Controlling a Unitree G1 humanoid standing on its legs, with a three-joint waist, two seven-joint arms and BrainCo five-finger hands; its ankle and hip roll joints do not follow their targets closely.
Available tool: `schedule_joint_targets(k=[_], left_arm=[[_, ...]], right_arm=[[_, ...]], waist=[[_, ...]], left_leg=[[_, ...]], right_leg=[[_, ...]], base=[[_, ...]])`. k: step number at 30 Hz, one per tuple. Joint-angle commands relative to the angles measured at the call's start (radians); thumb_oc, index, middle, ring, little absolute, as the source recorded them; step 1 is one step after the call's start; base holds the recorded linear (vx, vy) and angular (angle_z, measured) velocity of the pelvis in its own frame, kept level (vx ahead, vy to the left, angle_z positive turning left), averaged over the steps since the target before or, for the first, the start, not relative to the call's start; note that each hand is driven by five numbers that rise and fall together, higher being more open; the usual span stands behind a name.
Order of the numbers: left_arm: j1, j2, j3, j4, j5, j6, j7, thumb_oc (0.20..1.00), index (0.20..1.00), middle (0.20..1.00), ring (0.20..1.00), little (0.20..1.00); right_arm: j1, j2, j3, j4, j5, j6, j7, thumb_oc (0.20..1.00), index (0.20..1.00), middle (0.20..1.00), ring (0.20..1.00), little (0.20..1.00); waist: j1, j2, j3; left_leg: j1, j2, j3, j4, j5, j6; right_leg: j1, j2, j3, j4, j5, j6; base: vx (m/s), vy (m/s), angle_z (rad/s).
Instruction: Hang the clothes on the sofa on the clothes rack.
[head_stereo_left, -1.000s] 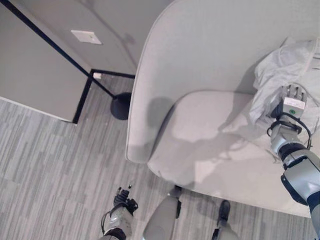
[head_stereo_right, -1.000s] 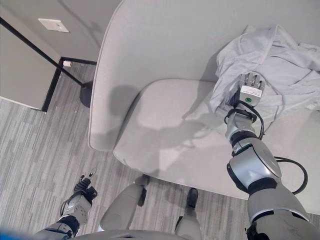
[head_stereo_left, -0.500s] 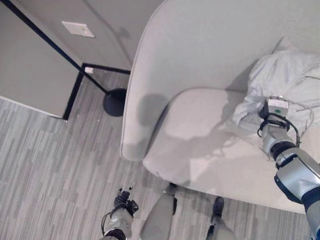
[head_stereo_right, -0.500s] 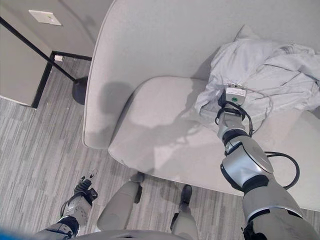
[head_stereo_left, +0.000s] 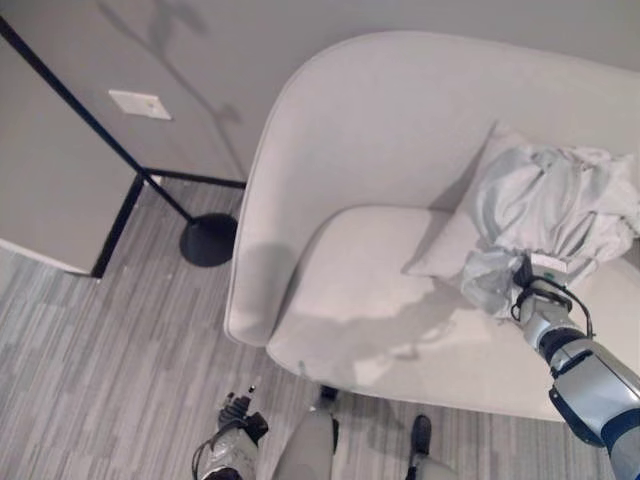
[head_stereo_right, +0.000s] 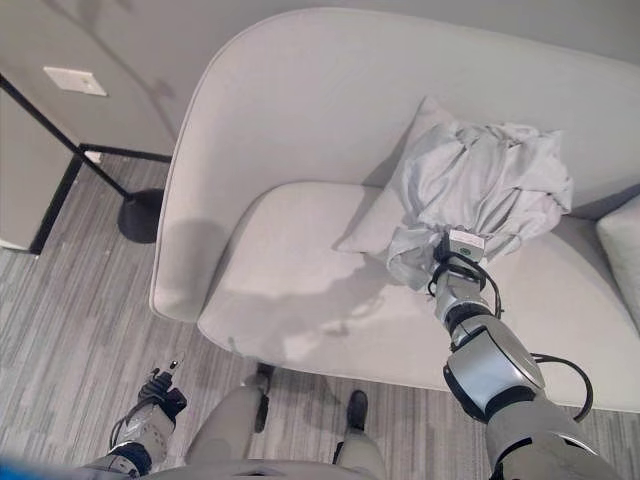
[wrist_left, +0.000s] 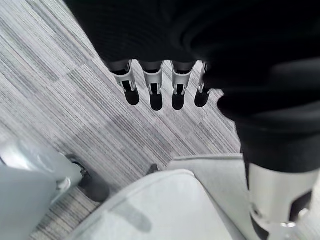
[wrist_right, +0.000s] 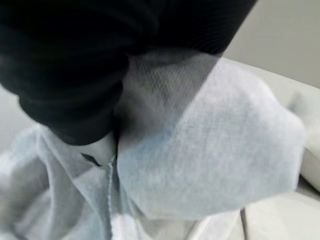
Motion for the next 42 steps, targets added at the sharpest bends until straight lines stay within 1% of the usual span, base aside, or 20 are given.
schedule_joint_targets(k=[1,2,3,4,9,13,17,19,21,24,26,27,30,31,34,35,37,38,39,42], left_arm=[[-0.009,0.042,0.031,0.019,0.048,-0.013,0.025,1.0,1.0,1.0,1.0,1.0],[0.001,0.041,0.034,0.009,0.055,-0.011,0.029,1.0,1.0,1.0,1.0,1.0],[0.014,0.034,0.034,-0.015,0.069,-0.008,0.033,1.0,1.0,1.0,1.0,1.0],[0.019,0.033,0.028,-0.025,0.081,-0.007,0.033,1.0,1.0,1.0,1.0,1.0],[0.033,0.021,0.005,-0.054,0.136,0.017,0.023,1.0,1.0,1.0,1.0,1.0],[0.037,0.015,-0.009,-0.065,0.17,0.031,0.021,1.0,1.0,1.0,1.0,1.0],[0.053,0.0,-0.025,-0.073,0.195,0.047,0.024,1.0,1.0,1.0,1.0,1.0],[0.073,-0.006,-0.042,-0.083,0.215,0.056,0.022,1.0,1.0,1.0,1.0,1.0],[0.079,-0.006,-0.049,-0.087,0.219,0.058,0.021,1.0,1.0,1.0,1.0,1.0],[0.096,-0.002,-0.069,-0.08,0.221,0.067,0.017,1.0,1.0,1.0,1.0,1.0],[0.098,0.001,-0.073,-0.078,0.219,0.067,0.016,1.0,1.0,1.0,1.0,1.0],[0.097,0.005,-0.078,-0.072,0.214,0.066,0.017,1.0,1.0,1.0,1.0,1.0],[0.094,0.01,-0.08,-0.059,0.199,0.065,0.017,1.0,1.0,1.0,1.0,1.0],[0.093,0.01,-0.08,-0.059,0.199,0.065,0.017,1.0,1.0,1.0,1.0,1.0],[0.091,0.017,-0.086,-0.059,0.192,0.062,0.016,1.0,1.0,1.0,1.0,1.0],[0.085,0.022,-0.092,-0.068,0.192,0.06,0.017,1.0,1.0,1.0,1.0,1.0],[0.077,0.028,-0.097,-0.084,0.199,0.058,0.022,1.0,1.0,1.0,1.0,1.0],[0.078,0.028,-0.097,-0.084,0.199,0.058,0.022,1.0,1.0,1.0,1.0,1.0],[0.062,0.036,-0.105,-0.107,0.214,0.052,0.036,1.0,1.0,1.0,1.0,1.0],[0.043,0.044,-0.115,-0.138,0.252,0.042,0.073,1.0,1.0,1.0,1.0,1.0]], right_arm=[[-0.069,-0.08,-0.028,-0.149,0.072,-0.026,-0.098,0.2,0.2,0.2,0.2,0.2],[-0.057,-0.1,-0.053,-0.241,0.077,-0.028,-0.111,0.2,0.2,0.2,0.2,0.2],[-0.037,-0.143,-0.118,-0.402,0.087,-0.03,-0.126,0.2,0.2,0.2,0.2,0.2],[-0.034,-0.171,-0.156,-0.475,0.091,-0.033,-0.139,0.2,0.2,0.2,0.2,0.2],[-0.01,-0.246,-0.299,-0.68,0.114,-0.043,-0.17,0.2,0.2,0.2,0.2,0.2],[-0.015,-0.277,-0.358,-0.805,0.136,-0.062,-0.167,0.2,0.2,0.2,0.2,0.2],[-0.034,-0.286,-0.379,-0.908,0.182,-0.09,-0.15,0.2,0.2,0.2,0.2,0.2],[-0.085,-0.297,-0.369,-0.939,0.232,-0.106,-0.138,0.2,0.2,0.2,0.2,0.2],[-0.121,-0.304,-0.355,-0.939,0.251,-0.111,-0.135,0.2,0.2,0.2,0.2,0.2],[-0.328,-0.34,-0.289,-0.869,0.304,-0.114,-0.15,0.2,0.2,0.2,0.2,0.2],[-0.372,-0.342,-0.271,-0.841,0.323,-0.116,-0.156,0.2,0.2,0.2,0.2,0.2],[-0.456,-0.336,-0.241,-0.78,0.362,-0.125,-0.166,0.2,0.2,0.2,0.2,0.2],[-0.573,-0.318,-0.184,-0.675,0.421,-0.138,-0.17,0.2,0.2,0.2,0.2,0.2],[-0.574,-0.318,-0.183,-0.674,0.421,-0.139,-0.17,0.2,0.2,0.2,0.2,0.2],[-0.661,-0.287,-0.134,-0.595,0.479,-0.161,-0.158,0.2,0.2,0.2,0.2,0.2],[-0.685,-0.254,-0.114,-0.589,0.51,-0.181,-0.141,0.2,0.2,0.2,0.2,0.2],[-0.696,-0.217,-0.094,-0.61,0.53,-0.196,-0.119,0.2,0.2,0.2,0.2,0.2],[-0.696,-0.217,-0.094,-0.61,0.53,-0.196,-0.119,0.2,0.2,0.2,0.2,0.2],[-0.691,-0.163,-0.077,-0.655,0.554,-0.211,-0.095,0.2,0.2,0.2,0.2,0.2],[-0.682,-0.092,-0.05,-0.705,0.612,-0.239,-0.06,0.2,0.2,0.2,0.2,0.2]], waist=[[0.002,-0.015,0.033],[-0.007,-0.013,0.024],[-0.028,-0.006,0.008],[-0.037,-0.002,-0.003],[-0.074,0.016,-0.065],[-0.096,0.027,-0.103],[-0.109,0.033,-0.132],[-0.113,0.036,-0.15],[-0.113,0.037,-0.156],[-0.107,0.029,-0.185],[-0.105,0.027,-0.189],[-0.103,0.023,-0.197],[-0.104,0.017,-0.204],[-0.104,0.018,-0.204],[-0.103,0.012,-0.21],[-0.103,0.01,-0.213],[-0.106,0.012,-0.216],[-0.106,0.012,-0.216],[-0.107,0.013,-0.218],[-0.11,0.013,-0.218]], left_leg=[[-0.032,0.031,-0.036,0.114,-0.136,-0.004],[-0.013,0.037,-0.033,0.095,-0.128,-0.003],[0.03,0.05,-0.027,0.051,-0.105,-0.005],[0.054,0.056,-0.023,0.02,-0.09,-0.008],[0.156,0.086,-0.009,-0.093,-0.045,-0.019],[0.219,0.106,0.003,-0.159,-0.018,-0.031],[0.245,0.116,0.011,-0.169,-0.015,-0.039],[0.267,0.119,0.013,-0.169,-0.02,-0.041],[0.272,0.118,0.013,-0.169,-0.021,-0.041],[0.292,0.118,0.013,-0.169,-0.027,-0.044],[0.293,0.117,0.011,-0.169,-0.027,-0.045],[0.297,0.116,0.006,-0.169,-0.027,-0.046],[0.301,0.116,0.002,-0.169,-0.027,-0.049],[0.301,0.116,0.002,-0.169,-0.027,-0.049],[0.305,0.116,0.002,-0.169,-0.027,-0.051],[0.306,0.116,0.0,-0.169,-0.026,-0.052],[0.308,0.118,0.0,-0.169,-0.025,-0.052],[0.308,0.118,0.0,-0.169,-0.025,-0.053],[0.309,0.119,0.003,-0.169,-0.024,-0.053],[0.31,0.121,0.007,-0.169,-0.021,-0.056]], right_leg=[[0.058,-0.003,0.015,-0.081,0.087,-0.041],[0.064,0.001,0.019,-0.081,0.085,-0.042],[0.075,0.009,0.021,-0.081,0.083,-0.044],[0.081,0.013,0.021,-0.081,0.082,-0.046],[0.12,0.031,0.017,-0.081,0.069,-0.052],[0.151,0.047,0.019,-0.081,0.058,-0.057],[0.17,0.056,0.019,-0.081,0.053,-0.06],[0.188,0.057,0.019,-0.081,0.053,-0.064],[0.194,0.057,0.019,-0.081,0.053,-0.064],[0.214,0.055,0.018,-0.081,0.052,-0.066],[0.218,0.054,0.018,-0.081,0.052,-0.066],[0.223,0.053,0.016,-0.081,0.051,-0.067],[0.231,0.052,0.016,-0.081,0.05,-0.068],[0.231,0.053,0.016,-0.081,0.05,-0.068],[0.234,0.053,0.016,-0.081,0.05,-0.068],[0.235,0.053,0.02,-0.081,0.05,-0.069],[0.235,0.053,0.021,-0.081,0.051,-0.07],[0.235,0.053,0.021,-0.081,0.051,-0.07],[0.234,0.054,0.023,-0.081,0.052,-0.073],[0.234,0.055,0.025,-0.081,0.052,-0.076]], base=[[-0.03,-0.028,-0.2],[-0.06,-0.05,-0.25],[-0.08,-0.064,-0.17],[-0.06,-0.054,-0.09],[0.01,-0.038,-0.04],[0.02,-0.031,-0.03],[0.01,-0.015,-0.06],[0.03,-0.006,-0.04],[0.01,0.009,-0.02],[0.01,0.02,-0.03],[0.01,0.021,0.09],[0.01,0.021,0.05],[0.0,0.003,0.02],[0.01,0.013,0.07],[0.0,0.003,0.02],[0.0,0.0,0.0],[0.0,0.0,0.0],[0.0,0.0,0.0],[-0.02,-0.009,0.03],[-0.01,-0.003,0.0]])
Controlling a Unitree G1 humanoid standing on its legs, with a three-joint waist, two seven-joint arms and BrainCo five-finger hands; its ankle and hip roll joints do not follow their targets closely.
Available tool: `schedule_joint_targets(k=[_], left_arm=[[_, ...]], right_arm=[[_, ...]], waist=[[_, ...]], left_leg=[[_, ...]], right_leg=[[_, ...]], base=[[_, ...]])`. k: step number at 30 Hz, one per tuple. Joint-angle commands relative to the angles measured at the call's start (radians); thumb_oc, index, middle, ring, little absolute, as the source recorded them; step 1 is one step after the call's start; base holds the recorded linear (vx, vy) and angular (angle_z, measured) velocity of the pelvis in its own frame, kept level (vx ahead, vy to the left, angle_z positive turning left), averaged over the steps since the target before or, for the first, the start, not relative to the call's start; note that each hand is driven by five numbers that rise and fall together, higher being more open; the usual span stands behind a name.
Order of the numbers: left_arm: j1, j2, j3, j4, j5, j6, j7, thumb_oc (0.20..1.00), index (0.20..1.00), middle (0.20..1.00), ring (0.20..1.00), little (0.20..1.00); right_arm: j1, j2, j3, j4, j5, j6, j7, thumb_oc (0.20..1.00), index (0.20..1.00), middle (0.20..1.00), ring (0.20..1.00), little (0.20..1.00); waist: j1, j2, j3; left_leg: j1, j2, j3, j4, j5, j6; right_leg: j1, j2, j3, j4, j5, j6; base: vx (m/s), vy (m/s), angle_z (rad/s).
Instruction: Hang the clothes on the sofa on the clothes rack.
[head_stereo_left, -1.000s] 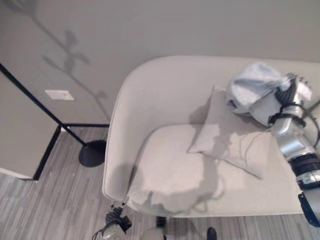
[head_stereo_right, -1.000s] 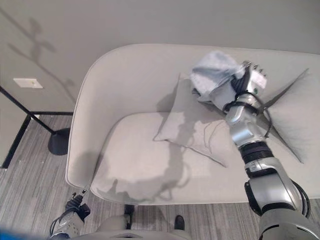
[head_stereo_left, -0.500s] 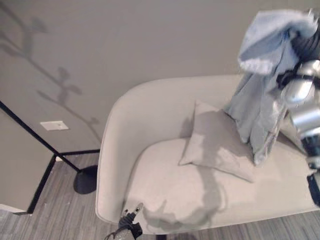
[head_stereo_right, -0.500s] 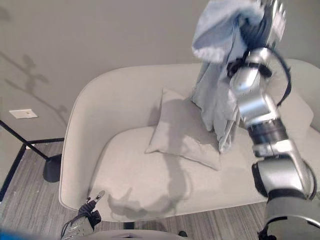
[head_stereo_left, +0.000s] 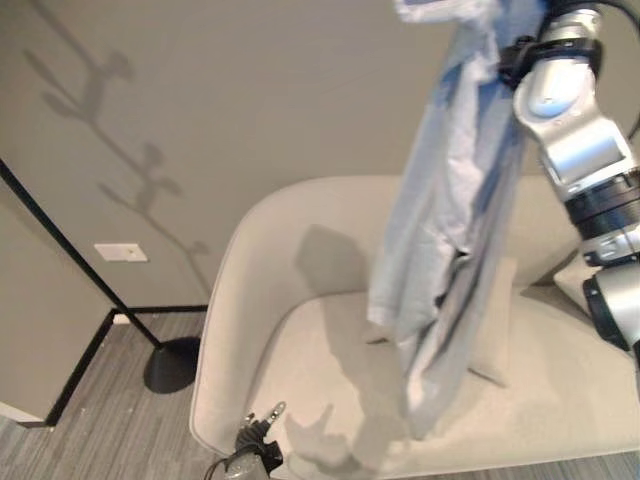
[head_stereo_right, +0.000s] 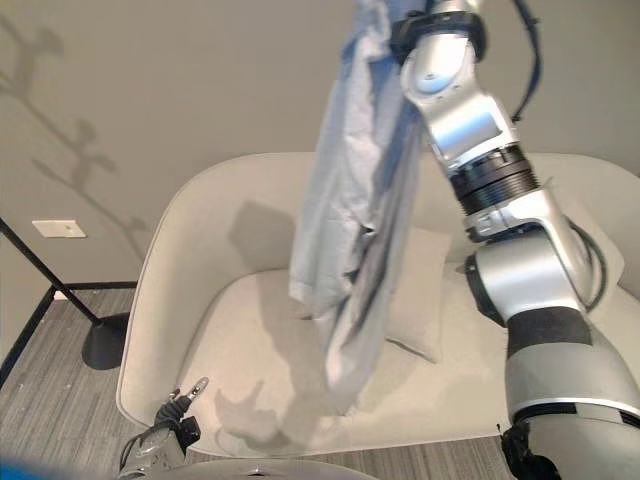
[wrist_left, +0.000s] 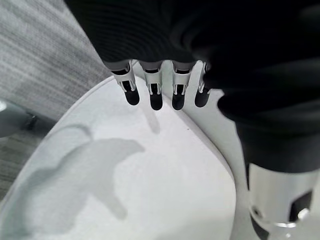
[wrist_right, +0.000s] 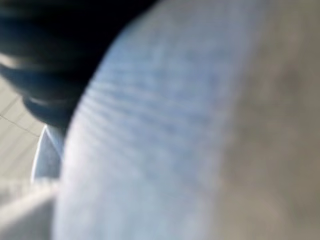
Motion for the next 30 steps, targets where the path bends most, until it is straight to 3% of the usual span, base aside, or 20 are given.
schedule_joint_targets(k=[1,5,9,11,13,19,30], left_arm=[[-0.084,0.083,-0.006,-0.024,0.11,-0.059,0.108,1.0,1.0,1.0,1.0,1.0],[-0.1,0.084,-0.017,-0.061,0.183,-0.054,0.164,1.0,1.0,1.0,1.0,1.0],[-0.126,0.107,-0.065,-0.155,0.436,-0.031,0.301,1.0,1.0,1.0,1.0,1.0],[-0.135,0.109,-0.085,-0.167,0.48,-0.024,0.332,1.0,1.0,1.0,1.0,1.0],[-0.168,0.123,-0.134,-0.175,0.59,-0.023,0.408,1.0,1.0,1.0,1.0,1.0],[-0.257,0.157,-0.248,-0.092,0.797,0.019,0.587,1.0,1.0,1.0,1.0,1.0],[-0.401,0.091,-0.489,0.049,0.924,0.052,0.612,1.0,1.0,1.0,1.0,1.0]], right_arm=[[-0.068,-0.007,0.042,-0.015,0.102,-0.09,0.045,0.2,0.2,0.2,0.2,0.2],[-0.023,-0.002,0.071,-0.108,0.122,-0.096,0.07,0.2,0.2,0.2,0.2,0.2],[0.074,0.001,0.092,-0.292,0.108,-0.115,0.071,0.2,0.2,0.2,0.2,0.2],[0.099,0.011,0.096,-0.331,0.11,-0.123,0.07,0.2,0.2,0.2,0.2,0.2],[0.156,0.054,0.109,-0.403,0.1,-0.133,0.061,0.2,0.2,0.2,0.2,0.2],[0.149,0.189,0.187,-0.364,0.099,-0.178,-0.002,0.2,0.2,0.2,0.2,0.2],[0.015,0.385,0.299,-0.181,0.162,-0.249,-0.022,0.2,0.2,0.2,0.2,0.2]], waist=[[0.002,-0.07,-0.026],[-0.002,-0.071,-0.026],[-0.009,-0.072,-0.015],[-0.01,-0.072,-0.012],[-0.012,-0.067,-0.002],[-0.018,-0.055,0.009],[-0.043,-0.052,0.0]], left_leg=[[-0.018,0.056,-0.011,0.005,-0.052,-0.036],[-0.014,0.059,-0.011,0.005,-0.052,-0.037],[-0.011,0.068,-0.005,0.005,-0.051,-0.041],[-0.01,0.07,-0.003,0.005,-0.051,-0.041],[-0.006,0.073,0.001,0.005,-0.052,-0.042],[-0.003,0.08,0.007,0.005,-0.049,-0.047],[-0.007,0.087,0.009,0.005,-0.047,-0.048]], right_leg=[[-0.04,-0.01,0.01,0.01,0.038,-0.049],[-0.039,-0.008,0.011,0.01,0.035,-0.053],[-0.044,-0.006,0.018,0.013,0.033,-0.055],[-0.044,-0.005,0.019,0.015,0.031,-0.055],[-0.046,-0.004,0.02,0.02,0.027,-0.055],[-0.052,-0.002,0.021,0.031,0.017,-0.055],[-0.064,0.005,0.039,0.032,0.015,-0.062]], base=[[0.0,0.0,0.0],[0.0,0.0,0.0],[-0.01,-0.036,-0.01],[-0.01,-0.03,-0.06],[-0.01,-0.03,-0.08],[0.0,-0.017,-0.02],[0.0,-0.003,0.0]])
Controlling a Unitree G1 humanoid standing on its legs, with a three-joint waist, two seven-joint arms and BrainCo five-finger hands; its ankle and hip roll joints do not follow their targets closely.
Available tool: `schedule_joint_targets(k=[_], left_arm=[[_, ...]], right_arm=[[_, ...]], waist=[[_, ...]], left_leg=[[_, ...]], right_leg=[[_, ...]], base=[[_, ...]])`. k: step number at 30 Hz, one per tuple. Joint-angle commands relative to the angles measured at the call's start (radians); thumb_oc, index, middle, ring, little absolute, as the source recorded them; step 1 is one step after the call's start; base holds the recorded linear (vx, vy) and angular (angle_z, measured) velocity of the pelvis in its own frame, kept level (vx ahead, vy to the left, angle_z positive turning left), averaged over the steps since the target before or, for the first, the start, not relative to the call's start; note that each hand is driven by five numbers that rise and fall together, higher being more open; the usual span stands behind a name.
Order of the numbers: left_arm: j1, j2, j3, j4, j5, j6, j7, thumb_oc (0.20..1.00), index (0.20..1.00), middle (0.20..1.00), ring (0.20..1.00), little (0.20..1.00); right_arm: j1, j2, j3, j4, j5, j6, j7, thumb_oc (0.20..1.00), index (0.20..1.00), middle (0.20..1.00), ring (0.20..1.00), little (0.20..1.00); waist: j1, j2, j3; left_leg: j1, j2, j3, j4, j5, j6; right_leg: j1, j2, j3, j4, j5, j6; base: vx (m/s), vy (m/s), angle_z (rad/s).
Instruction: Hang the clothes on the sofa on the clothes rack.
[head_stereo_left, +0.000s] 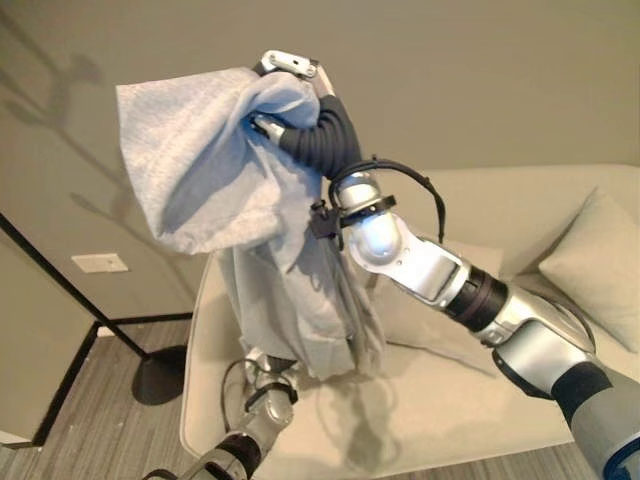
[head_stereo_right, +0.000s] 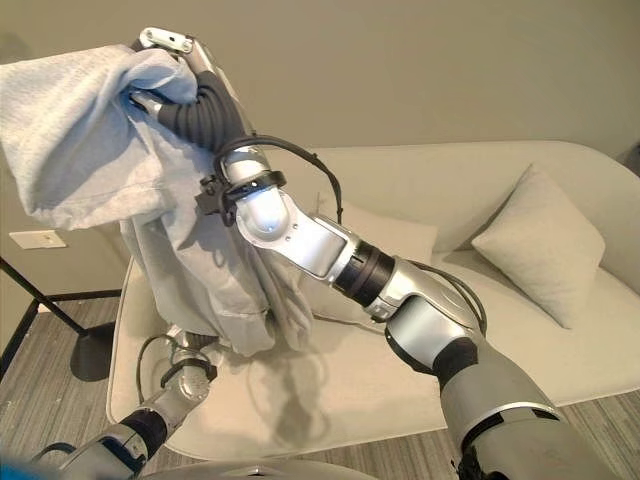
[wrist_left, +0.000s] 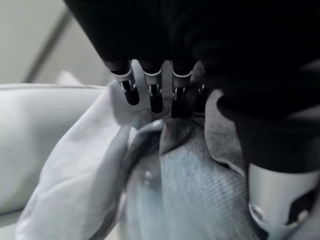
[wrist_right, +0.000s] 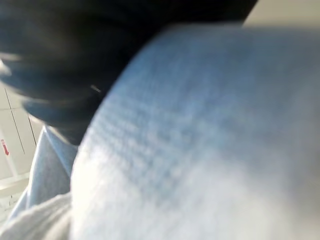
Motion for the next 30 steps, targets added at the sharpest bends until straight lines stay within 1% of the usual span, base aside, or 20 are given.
schedule_joint_targets(k=[1,5,9,15,18,20,21,23,24,25,29,30], left_arm=[[-0.134,-0.016,-0.032,0.118,0.078,0.0,0.011,1.0,1.0,1.0,1.0,1.0],[-0.179,-0.088,-0.086,0.148,0.042,-0.009,-0.042,1.0,1.0,1.0,1.0,1.0],[-0.209,-0.157,-0.122,0.135,-0.05,-0.044,-0.12,1.0,1.0,1.0,1.0,1.0],[-0.234,-0.227,-0.183,0.129,-0.09,-0.047,-0.192,1.0,1.0,1.0,1.0,1.0],[-0.242,-0.246,-0.186,0.131,-0.122,-0.046,-0.207,1.0,1.0,1.0,1.0,1.0],[-0.252,-0.274,-0.156,0.137,-0.238,-0.049,-0.236,1.0,1.0,1.0,1.0,1.0],[-0.252,-0.274,-0.156,0.137,-0.238,-0.049,-0.236,1.0,1.0,1.0,1.0,1.0],[-0.242,-0.279,-0.137,0.134,-0.293,-0.055,-0.245,1.0,1.0,1.0,1.0,1.0],[-0.242,-0.279,-0.137,0.134,-0.294,-0.055,-0.245,0.768,0.768,0.768,0.768,0.768],[-0.228,-0.289,-0.114,0.118,-0.379,-0.06,-0.265,0.2,0.2,0.2,0.2,0.2],[-0.226,-0.308,-0.076,0.111,-0.509,-0.083,-0.269,0.2,0.2,0.2,0.2,0.2],[-0.226,-0.308,-0.076,0.111,-0.51,-0.083,-0.269,0.2,0.2,0.2,0.2,0.2]], right_arm=[[-0.171,0.056,-0.035,0.088,0.048,-0.09,-0.028,0.2,0.2,0.2,0.2,0.2],[-0.194,0.068,-0.02,0.078,0.081,-0.095,-0.005,0.2,0.2,0.2,0.2,0.2],[-0.195,0.057,-0.018,0.034,0.098,-0.082,0.014,0.2,0.2,0.2,0.2,0.2],[-0.17,0.035,-0.029,-0.009,0.119,-0.072,0.021,0.2,0.2,0.2,0.2,0.2],[-0.162,0.029,-0.028,-0.023,0.126,-0.061,0.026,0.2,0.2,0.2,0.2,0.2],[-0.144,0.018,-0.025,-0.05,0.125,-0.032,0.035,0.2,0.2,0.2,0.2,0.2],[-0.144,0.018,-0.025,-0.05,0.125,-0.031,0.035,0.2,0.2,0.2,0.2,0.2],[-0.141,0.013,-0.024,-0.061,0.129,-0.022,0.032,0.2,0.2,0.2,0.2,0.2],[-0.141,0.012,-0.024,-0.062,0.129,-0.022,0.032,0.2,0.2,0.2,0.2,0.2],[-0.13,0.007,-0.027,-0.075,0.125,-0.005,0.031,0.2,0.2,0.2,0.2,0.2],[-0.115,0.011,-0.027,-0.089,0.116,0.016,0.014,0.2,0.2,0.2,0.2,0.2],[-0.115,0.011,-0.027,-0.089,0.116,0.016,0.014,0.2,0.2,0.2,0.2,0.2]], waist=[[0.001,-0.055,-0.013],[-0.012,-0.057,-0.014],[-0.025,-0.056,-0.007],[-0.038,-0.053,-0.002],[-0.042,-0.051,0.0],[-0.049,-0.047,0.002],[-0.049,-0.047,0.002],[-0.049,-0.047,0.002],[-0.049,-0.047,0.002],[-0.047,-0.047,0.001],[-0.044,-0.048,0.003],[-0.044,-0.048,0.003]], left_leg=[[-0.007,0.08,-0.007,0.005,-0.044,-0.036],[-0.009,0.079,-0.008,0.005,-0.046,-0.035],[-0.011,0.078,-0.007,0.005,-0.046,-0.032],[-0.013,0.076,-0.004,0.005,-0.048,-0.027],[-0.014,0.075,-0.005,0.005,-0.048,-0.027],[-0.016,0.073,-0.004,0.005,-0.046,-0.026],[-0.016,0.073,-0.004,0.005,-0.046,-0.026],[-0.015,0.072,-0.003,0.005,-0.047,-0.025],[-0.015,0.072,-0.003,0.005,-0.047,-0.025],[-0.015,0.071,-0.004,0.005,-0.047,-0.023],[-0.015,0.069,-0.009,0.005,-0.045,-0.021],[-0.015,0.069,-0.009,0.005,-0.046,-0.021]], right_leg=[[-0.057,0.003,0.024,0.032,0.017,-0.059],[-0.062,0.004,0.029,0.036,0.015,-0.061],[-0.072,0.006,0.035,0.046,0.016,-0.061],[-0.075,0.005,0.041,0.048,0.02,-0.062],[-0.076,0.004,0.041,0.048,0.02,-0.062],[-0.077,0.002,0.042,0.047,0.022,-0.062],[-0.076,0.002,0.042,0.047,0.022,-0.062],[-0.076,0.002,0.043,0.044,0.024,-0.061],[-0.076,0.002,0.043,0.044,0.024,-0.061],[-0.074,0.002,0.043,0.042,0.026,-0.062],[-0.071,0.002,0.041,0.042,0.027,-0.062],[-0.071,0.002,0.041,0.042,0.027,-0.062]], base=[[0.0,0.0,0.0],[0.0,0.0,0.0],[0.0,-0.003,-0.01],[0.0,-0.004,-0.05],[0.0,0.0,-0.01],[0.0,0.0,0.0],[0.0,0.0,0.0],[0.0,0.0,0.0],[0.0,0.0,0.0],[0.0,0.0,0.0],[0.0,0.0,0.0],[0.0,0.0,0.0]])
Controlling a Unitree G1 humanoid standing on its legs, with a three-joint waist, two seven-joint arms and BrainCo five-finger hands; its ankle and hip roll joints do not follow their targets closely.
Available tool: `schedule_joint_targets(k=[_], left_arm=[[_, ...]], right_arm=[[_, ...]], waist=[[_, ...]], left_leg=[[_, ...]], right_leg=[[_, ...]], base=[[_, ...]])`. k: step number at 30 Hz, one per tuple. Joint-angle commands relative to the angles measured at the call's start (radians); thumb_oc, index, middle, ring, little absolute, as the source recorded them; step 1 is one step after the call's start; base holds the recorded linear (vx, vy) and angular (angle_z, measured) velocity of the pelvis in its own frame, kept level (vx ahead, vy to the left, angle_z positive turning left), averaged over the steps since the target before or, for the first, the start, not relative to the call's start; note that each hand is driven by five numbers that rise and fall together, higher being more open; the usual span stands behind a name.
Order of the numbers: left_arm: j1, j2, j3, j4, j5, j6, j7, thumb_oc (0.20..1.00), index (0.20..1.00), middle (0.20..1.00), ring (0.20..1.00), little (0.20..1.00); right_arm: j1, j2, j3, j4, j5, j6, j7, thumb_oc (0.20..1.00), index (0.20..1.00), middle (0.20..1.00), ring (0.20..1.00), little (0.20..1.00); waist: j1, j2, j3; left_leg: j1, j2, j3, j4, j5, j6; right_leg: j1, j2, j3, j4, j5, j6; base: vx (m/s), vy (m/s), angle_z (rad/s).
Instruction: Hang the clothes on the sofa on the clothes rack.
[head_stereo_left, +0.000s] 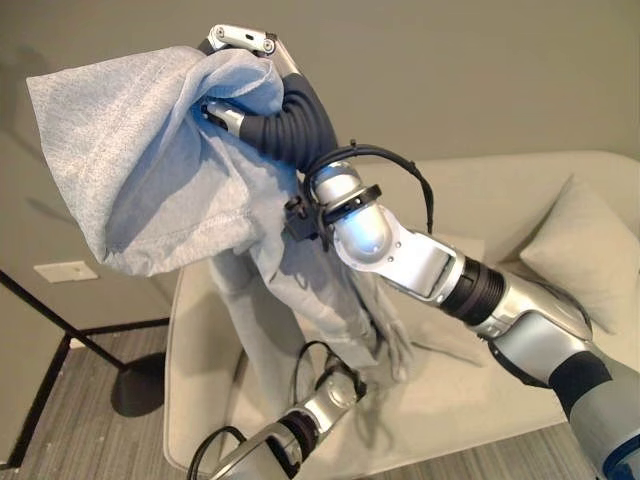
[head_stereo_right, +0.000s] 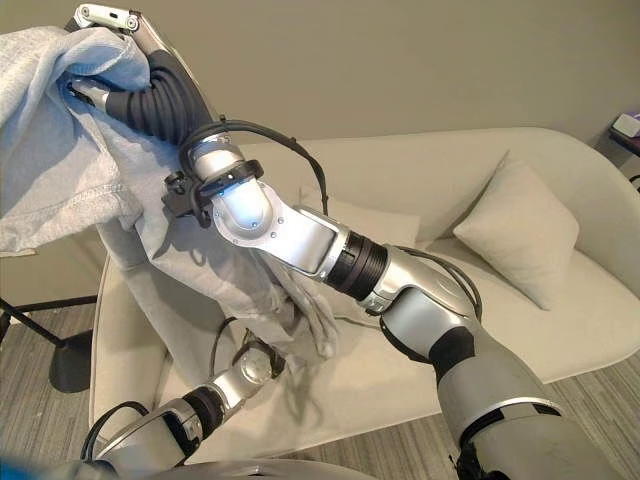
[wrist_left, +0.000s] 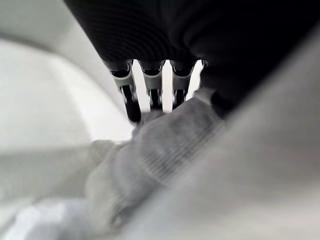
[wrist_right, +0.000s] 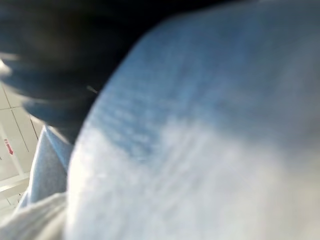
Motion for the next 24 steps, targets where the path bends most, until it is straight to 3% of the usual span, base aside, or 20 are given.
schedule_joint_targets(k=[1,8,11,13,16,20,22,24], left_arm=[[-0.105,-0.074,0.038,0.077,-0.117,-0.079,0.003,0.2,0.2,0.2,0.2,0.2],[-0.087,-0.052,0.078,0.021,-0.146,-0.109,0.083,0.2,0.2,0.2,0.2,0.2],[-0.022,0.038,0.134,-0.14,-0.128,-0.134,0.157,0.2,0.2,0.2,0.2,0.2],[-0.021,0.038,0.134,-0.141,-0.128,-0.134,0.157,0.2,0.2,0.2,0.2,0.2],[0.06,0.129,0.199,-0.321,-0.102,-0.153,0.187,0.2,0.2,0.2,0.2,0.2],[0.248,0.265,0.374,-0.621,0.007,-0.126,0.209,0.2,0.2,0.2,0.2,0.2],[0.334,0.302,0.432,-0.718,0.086,-0.092,0.191,0.2,0.2,0.2,0.2,0.2],[0.36,0.315,0.446,-0.743,0.105,-0.086,0.187,0.2,0.2,0.2,0.2,0.2]], right_arm=[[-0.085,0.029,-0.033,0.024,0.02,-0.01,-0.042,0.2,0.2,0.2,0.2,0.2],[-0.095,0.035,-0.036,0.024,-0.018,0.013,-0.096,0.2,0.2,0.2,0.2,0.2],[-0.134,0.025,-0.062,0.049,-0.066,0.03,-0.138,0.2,0.2,0.2,0.2,0.2],[-0.134,0.026,-0.062,0.049,-0.067,0.03,-0.138,0.2,0.2,0.2,0.2,0.2],[-0.147,-0.001,-0.097,0.072,-0.1,0.04,-0.147,0.2,0.2,0.2,0.2,0.2],[0.04,-0.245,-0.272,-0.114,-0.153,0.016,-0.131,0.2,0.2,0.2,0.2,0.2],[0.2,-0.34,-0.373,-0.236,-0.192,-0.007,-0.11,0.2,0.2,0.2,0.2,0.2],[0.264,-0.344,-0.409,-0.272,-0.214,-0.01,-0.103,0.2,0.2,0.2,0.2,0.2]], waist=[[0.014,-0.04,0.005],[0.029,-0.039,0.007],[0.055,-0.03,0.007],[0.055,-0.03,0.007],[0.071,-0.02,0.007],[0.073,-0.005,0.026],[0.077,0.004,0.045],[0.078,0.004,0.05]], left_leg=[[0.0,0.069,-0.017,0.005,-0.043,-0.019],[0.002,0.068,-0.022,0.005,-0.041,-0.021],[0.007,0.071,-0.026,0.005,-0.04,-0.02],[0.007,0.071,-0.026,0.005,-0.04,-0.02],[0.02,0.076,-0.031,0.005,-0.041,-0.016],[0.02,0.117,-0.027,0.005,0.0,-0.043],[-0.011,0.151,-0.038,0.005,0.053,-0.064],[-0.019,0.16,-0.045,0.005,0.063,-0.072]], right_leg=[[-0.041,0.001,0.027,0.025,0.04,-0.062],[-0.035,0.003,0.021,0.027,0.037,-0.063],[-0.035,0.007,0.018,0.047,0.025,-0.066],[-0.035,0.007,0.018,0.048,0.024,-0.066],[-0.04,0.017,0.021,0.086,0.006,-0.071],[-0.047,0.07,0.018,0.13,-0.036,-0.094],[-0.052,0.108,0.01,0.125,-0.041,-0.11],[-0.046,0.116,0.002,0.122,-0.05,-0.115]], base=[[0.0,0.0,0.0],[0.0,-0.007,0.01],[-0.01,-0.054,0.05],[0.0,-0.033,0.03],[-0.02,-0.071,0.05],[-0.13,-0.208,0.08],[-0.2,-0.245,0.08],[-0.12,-0.188,0.0]])
